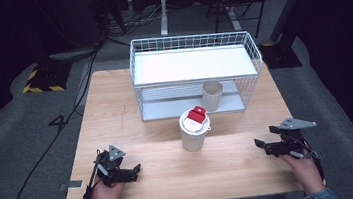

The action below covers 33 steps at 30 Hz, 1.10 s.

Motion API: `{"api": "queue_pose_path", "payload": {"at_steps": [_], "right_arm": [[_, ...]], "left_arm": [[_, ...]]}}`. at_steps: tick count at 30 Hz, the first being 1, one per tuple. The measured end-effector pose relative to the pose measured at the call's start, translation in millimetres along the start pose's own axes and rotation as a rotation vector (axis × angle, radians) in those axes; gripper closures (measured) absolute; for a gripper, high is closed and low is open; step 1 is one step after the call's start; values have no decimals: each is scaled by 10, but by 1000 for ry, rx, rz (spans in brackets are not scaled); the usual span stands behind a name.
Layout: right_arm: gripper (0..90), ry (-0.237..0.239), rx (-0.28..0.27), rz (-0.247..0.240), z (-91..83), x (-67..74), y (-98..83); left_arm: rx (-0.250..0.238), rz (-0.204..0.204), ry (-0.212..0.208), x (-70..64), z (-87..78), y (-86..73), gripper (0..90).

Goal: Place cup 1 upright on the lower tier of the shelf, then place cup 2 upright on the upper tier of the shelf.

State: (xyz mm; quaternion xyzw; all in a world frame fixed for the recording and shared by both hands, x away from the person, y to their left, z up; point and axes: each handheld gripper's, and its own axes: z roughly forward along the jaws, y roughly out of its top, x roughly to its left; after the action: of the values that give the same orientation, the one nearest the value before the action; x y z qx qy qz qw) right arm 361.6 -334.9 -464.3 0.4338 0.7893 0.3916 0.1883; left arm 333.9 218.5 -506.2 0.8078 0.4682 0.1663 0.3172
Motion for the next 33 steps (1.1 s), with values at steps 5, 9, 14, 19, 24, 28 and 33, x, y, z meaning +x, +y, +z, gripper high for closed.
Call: {"api": "queue_pose_path", "payload": {"at_steps": [5, 9, 14, 19, 24, 28, 33], "right_arm": [[151, -17, 22, 14, 61, -55, -138], [153, -14, 46, 3, 128, -57, -231], [154, -11, 70, -20, 176, -40, -287], [148, -31, 80, -41, 210, -32, -335], [144, -32, 74, -40, 210, -32, -344], [125, -35, 76, -33, 217, -35, -343], [74, -58, 88, -16, 229, -39, -338]], "left_arm": [[1, -2, -2, -1, 2, 2, 5], [3, -2, -2, -1, 2, 3, 5], [4, 1, -3, 1, 1, 4, 4], [7, 7, -6, -6, 7, 14, 0], [14, 19, -15, -25, 16, 33, 1], [6, 26, -38, -62, 19, 56, 2], [-9, 47, -55, -112, -7, 104, 2]]}}
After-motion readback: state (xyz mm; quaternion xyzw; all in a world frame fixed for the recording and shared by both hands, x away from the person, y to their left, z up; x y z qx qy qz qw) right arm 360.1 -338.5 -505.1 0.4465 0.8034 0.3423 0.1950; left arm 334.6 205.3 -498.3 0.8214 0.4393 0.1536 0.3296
